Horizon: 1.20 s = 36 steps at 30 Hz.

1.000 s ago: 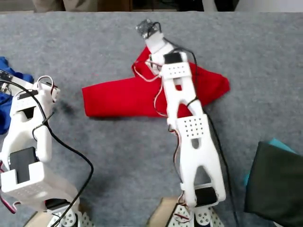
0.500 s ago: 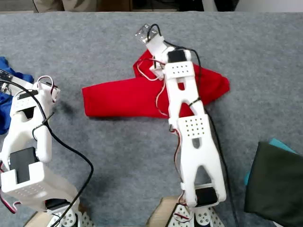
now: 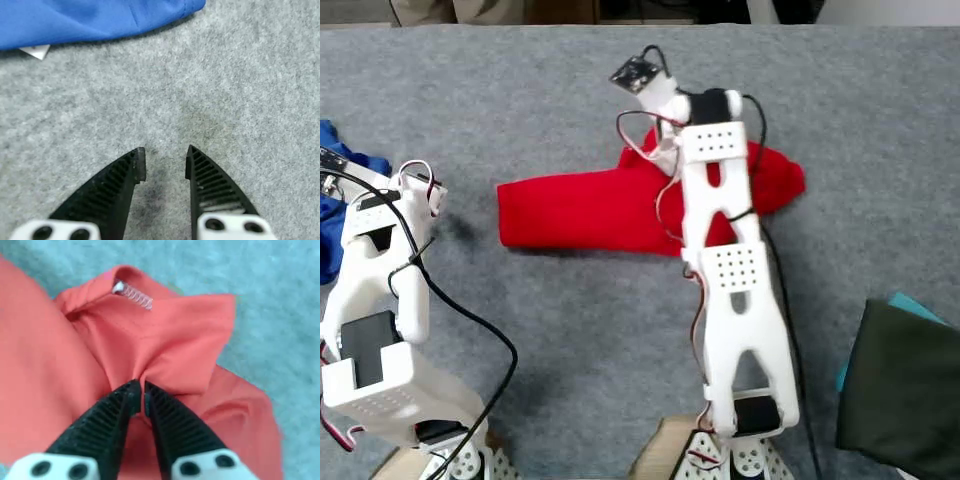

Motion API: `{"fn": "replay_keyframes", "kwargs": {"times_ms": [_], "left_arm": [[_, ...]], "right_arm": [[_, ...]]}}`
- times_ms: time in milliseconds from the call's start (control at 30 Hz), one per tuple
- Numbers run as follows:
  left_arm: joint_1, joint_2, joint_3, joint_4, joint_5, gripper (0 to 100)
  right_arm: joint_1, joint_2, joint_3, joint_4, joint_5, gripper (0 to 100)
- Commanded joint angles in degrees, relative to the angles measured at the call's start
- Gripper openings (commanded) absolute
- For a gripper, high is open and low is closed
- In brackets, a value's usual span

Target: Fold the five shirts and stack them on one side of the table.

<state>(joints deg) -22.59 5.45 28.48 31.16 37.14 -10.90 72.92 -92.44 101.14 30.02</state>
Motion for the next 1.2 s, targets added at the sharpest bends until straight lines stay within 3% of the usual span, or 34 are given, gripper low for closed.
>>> {"fn": "replay_keyframes", "kwargs": {"times_ms": [0,167,533,833,1033,1167], "left_arm": [[0.62,-0.22,-2.29,0.09,0.35,14],[0.62,-0.22,-2.37,0.09,0.35,14],[0.62,-0.22,-2.46,0.09,0.35,14],[1.76,-0.31,-2.29,0.53,-1.93,14],[9.93,-0.75,-10.73,14.24,-6.33,15],[17.32,-0.4,-20.92,23.56,-6.51,15]], "right_arm": [[2.95,-7.52,0.4,1.41,0.35,0.5],[4.97,-18.33,15.08,1.41,-3.34,0.5],[9.71,-54.64,66.86,-1.58,-3.52,0.5],[15.87,-72.48,105.54,-19.25,-3.6,0.5],[16.13,-74.68,124.79,-38.68,-3.69,0.5],[15.96,-74.86,126.29,-38.33,-3.6,0.5]]}}
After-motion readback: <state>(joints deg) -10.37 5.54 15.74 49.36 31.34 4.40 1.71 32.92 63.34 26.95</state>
